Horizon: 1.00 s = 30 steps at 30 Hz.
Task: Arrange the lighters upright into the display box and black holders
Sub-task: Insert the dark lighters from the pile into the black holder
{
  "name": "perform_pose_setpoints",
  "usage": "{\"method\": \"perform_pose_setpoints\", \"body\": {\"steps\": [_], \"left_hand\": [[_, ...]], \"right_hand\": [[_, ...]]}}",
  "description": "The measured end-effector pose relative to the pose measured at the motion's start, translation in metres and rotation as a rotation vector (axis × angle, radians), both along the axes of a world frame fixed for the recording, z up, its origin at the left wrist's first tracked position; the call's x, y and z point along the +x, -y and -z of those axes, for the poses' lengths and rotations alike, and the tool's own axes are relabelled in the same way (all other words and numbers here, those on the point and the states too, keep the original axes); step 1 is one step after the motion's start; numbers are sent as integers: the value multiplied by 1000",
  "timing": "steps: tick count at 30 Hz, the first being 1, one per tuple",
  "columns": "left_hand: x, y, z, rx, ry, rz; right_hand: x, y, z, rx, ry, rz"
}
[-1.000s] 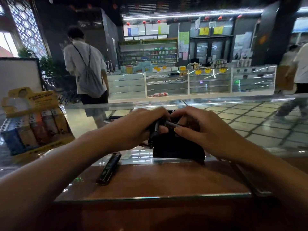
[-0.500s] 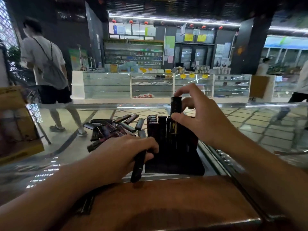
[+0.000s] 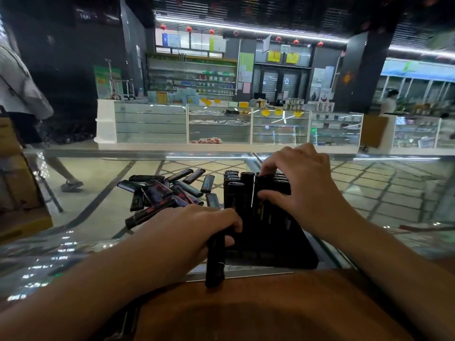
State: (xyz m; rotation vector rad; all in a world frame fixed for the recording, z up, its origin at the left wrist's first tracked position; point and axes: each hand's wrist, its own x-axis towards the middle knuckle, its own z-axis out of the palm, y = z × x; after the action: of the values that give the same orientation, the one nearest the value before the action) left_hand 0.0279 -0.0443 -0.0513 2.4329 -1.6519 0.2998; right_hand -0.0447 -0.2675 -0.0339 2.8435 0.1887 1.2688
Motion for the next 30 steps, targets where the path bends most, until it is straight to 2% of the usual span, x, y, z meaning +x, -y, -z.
{"method": "perform_pose_setpoints", "body": {"steps": [10, 12, 15, 18, 24, 27, 30], "left_hand": [[-9, -1, -3, -25, 23, -32], [-11, 1, -5, -55, 18, -70], [-13, 5, -5, -93, -12, -120], [-15, 7, -6, -120, -34, -146], [-13, 9, -4, -125, -71, -96], [-8, 4, -1, -256, -209, -67], [-5, 0, -1, -414, -343, -42]], "right_hand": [[-3, 0, 5, 58, 25, 49], [-8, -4, 2, 111, 68, 4], [-19, -17, 2, 167, 104, -181], [-29, -38, 6, 222, -43, -337], [-31, -58, 9, 364, -391, -455], [-31, -53, 6, 574, -453, -526], [-30, -46, 6, 723, -427, -524]]}}
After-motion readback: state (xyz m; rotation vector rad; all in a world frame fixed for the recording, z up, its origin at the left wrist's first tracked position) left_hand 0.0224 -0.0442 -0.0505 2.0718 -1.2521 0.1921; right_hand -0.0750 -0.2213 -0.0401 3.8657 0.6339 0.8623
